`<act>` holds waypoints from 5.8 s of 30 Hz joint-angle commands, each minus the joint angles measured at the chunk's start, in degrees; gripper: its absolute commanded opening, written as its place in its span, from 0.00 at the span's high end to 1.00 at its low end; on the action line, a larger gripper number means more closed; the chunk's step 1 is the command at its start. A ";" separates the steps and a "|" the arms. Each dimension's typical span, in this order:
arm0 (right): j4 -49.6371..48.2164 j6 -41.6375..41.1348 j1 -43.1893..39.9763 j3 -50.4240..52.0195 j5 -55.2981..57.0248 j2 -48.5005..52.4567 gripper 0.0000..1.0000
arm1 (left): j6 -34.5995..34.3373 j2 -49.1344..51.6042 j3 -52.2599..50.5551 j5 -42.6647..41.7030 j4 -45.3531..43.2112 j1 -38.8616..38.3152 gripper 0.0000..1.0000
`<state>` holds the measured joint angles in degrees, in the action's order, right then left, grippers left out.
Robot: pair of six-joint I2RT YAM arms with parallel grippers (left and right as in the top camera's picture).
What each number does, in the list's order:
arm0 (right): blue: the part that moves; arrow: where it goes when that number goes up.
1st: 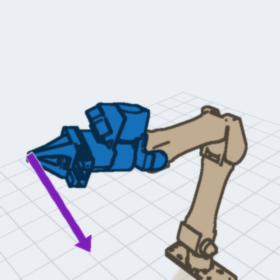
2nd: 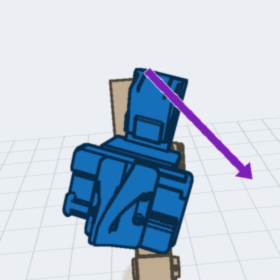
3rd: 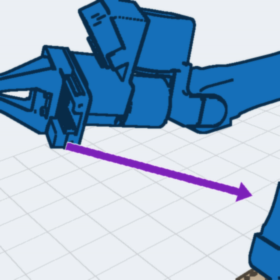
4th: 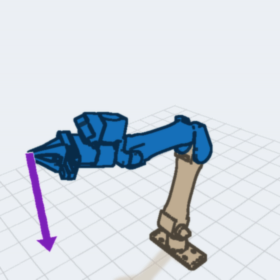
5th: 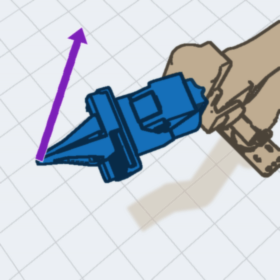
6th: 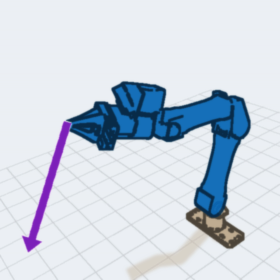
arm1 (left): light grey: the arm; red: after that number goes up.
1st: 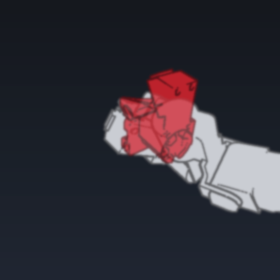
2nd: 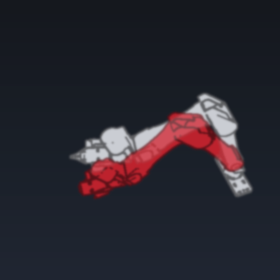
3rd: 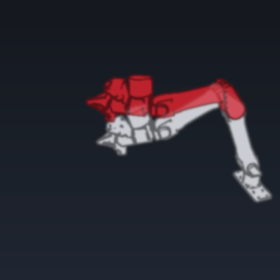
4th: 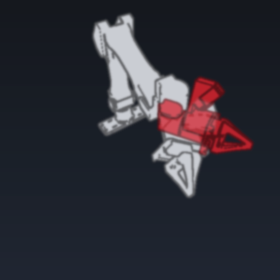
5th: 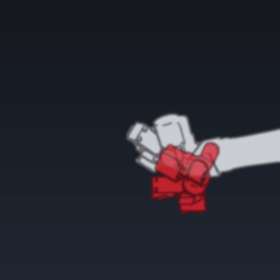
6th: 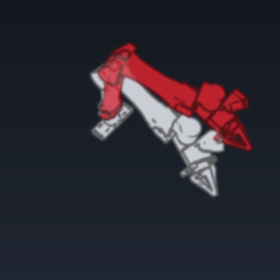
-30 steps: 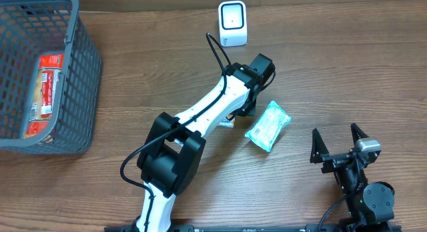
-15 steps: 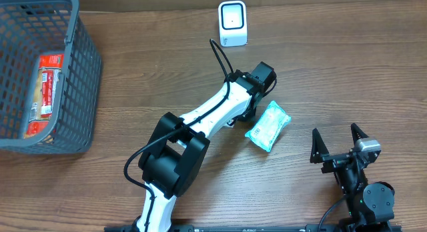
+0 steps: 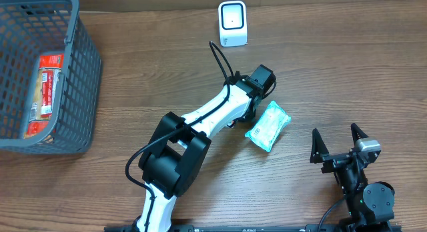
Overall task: Scan the item barcode
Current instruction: 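Lower the orange box onto the table and open the left gripper, then swing the left gripper back over the grey basket, then lower the left gripper into the basket and grasp a red pasta package, then lift the red pasta package out and carry it toward the table center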
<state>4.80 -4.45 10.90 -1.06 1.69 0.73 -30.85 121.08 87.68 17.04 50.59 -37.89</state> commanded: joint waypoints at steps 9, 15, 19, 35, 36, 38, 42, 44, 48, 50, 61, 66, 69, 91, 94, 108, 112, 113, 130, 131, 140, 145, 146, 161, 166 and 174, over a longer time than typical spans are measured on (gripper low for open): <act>-0.13 0.39 -0.09 0.61 -0.13 -0.50 0.00 | 2.54 2.97 -1.05 -0.33 1.14 -0.44 0.82; -0.13 0.39 -0.09 0.61 -0.13 -0.50 0.00 | 0.83 3.02 -1.05 -0.63 0.48 -0.55 0.94; -0.13 0.39 -0.09 0.61 -0.15 -0.50 0.00 | 0.81 2.95 -0.72 -1.07 0.04 -0.72 0.96; -0.13 0.39 -0.09 0.61 -0.13 -0.50 0.00 | -0.46 -3.54 7.43 -11.76 10.75 5.31 0.96; -0.13 0.39 -0.09 0.61 -0.13 -0.50 0.00 | -0.46 -4.33 7.43 -12.00 11.45 6.47 0.96; -0.13 0.39 -0.09 0.61 -0.13 -0.50 0.00 | -0.42 -6.73 7.43 -12.70 12.44 9.09 0.96; -0.13 0.39 -0.09 0.61 -0.13 -0.50 0.00 | 3.39 -15.21 7.61 -12.66 12.74 15.04 0.96; -0.13 0.39 -0.09 0.61 -0.13 -0.50 0.00 | 7.06 -20.39 9.05 -12.66 12.85 18.36 0.95; -0.13 0.39 -0.09 0.61 -0.13 -0.50 0.00 | 10.80 -28.65 16.04 -10.21 13.16 26.60 0.31; -0.13 0.39 -0.09 0.61 -0.13 -0.50 0.00 | 13.18 -31.52 19.15 -8.61 11.65 31.08 0.23; -0.13 0.39 -0.09 0.61 -0.13 -0.50 0.00 | 17.70 -34.56 21.79 0.96 2.60 57.18 0.00; -0.13 0.39 -0.09 0.61 -0.15 -0.50 0.00 | 25.86 -29.16 21.20 0.96 2.73 63.58 0.00; -0.13 0.39 -0.09 0.61 -0.13 -0.50 0.00 | 26.36 -25.27 21.16 0.92 2.71 66.34 0.00; -0.13 0.39 -0.09 0.61 -0.15 -0.50 0.00 | 44.39 -1.75 21.16 -15.89 -3.28 78.71 0.00; -0.13 0.39 -0.09 0.61 -0.13 -0.50 0.00 | 49.88 1.51 21.16 -20.85 -4.98 80.39 0.00; -0.13 0.39 -0.09 0.61 -0.13 -0.50 0.00 | 56.61 11.76 21.16 -25.62 -11.63 82.01 0.00; -0.13 0.39 -0.09 0.61 -0.13 -0.50 0.00 | 56.61 13.92 21.16 -26.34 -12.59 82.03 0.00; -0.13 0.39 -0.09 0.61 -0.13 -0.50 0.00 | 56.59 14.34 21.16 -26.32 -12.79 82.01 0.00; -0.13 0.39 -0.09 0.61 -0.13 -0.50 0.00 | 53.07 13.94 21.88 -27.63 -11.47 81.59 0.71; -0.13 0.39 -0.09 0.61 -0.13 -0.50 0.00 | 53.07 13.40 21.90 -27.63 -11.45 81.57 0.73; -0.13 0.39 -0.09 0.61 -0.13 -0.50 0.00 | 47.43 0.83 21.90 -27.61 -12.76 79.78 0.96; -0.13 0.39 -0.09 0.61 -0.15 -0.50 0.00 | 45.81 -8.98 21.90 -27.56 -14.67 77.90 0.96; -0.13 0.39 -0.09 0.61 -0.13 -0.50 0.00 | 45.79 -10.95 21.90 -27.50 -15.13 77.55 0.96; -0.13 0.39 -0.09 0.61 -0.13 -0.50 0.00 | 23.89 -37.62 21.88 -21.57 -10.21 70.88 0.96; -0.13 0.39 -0.09 0.61 -0.13 -0.50 0.00 | 17.44 -40.85 21.88 -21.55 5.03 63.32 0.96; -0.13 0.39 -0.09 0.61 -0.13 -0.50 0.00 | 16.44 -40.26 14.91 -21.05 18.21 47.52 0.96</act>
<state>4.80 -4.45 10.90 -1.06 1.69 0.73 -12.12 82.02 105.43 -4.05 69.78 14.31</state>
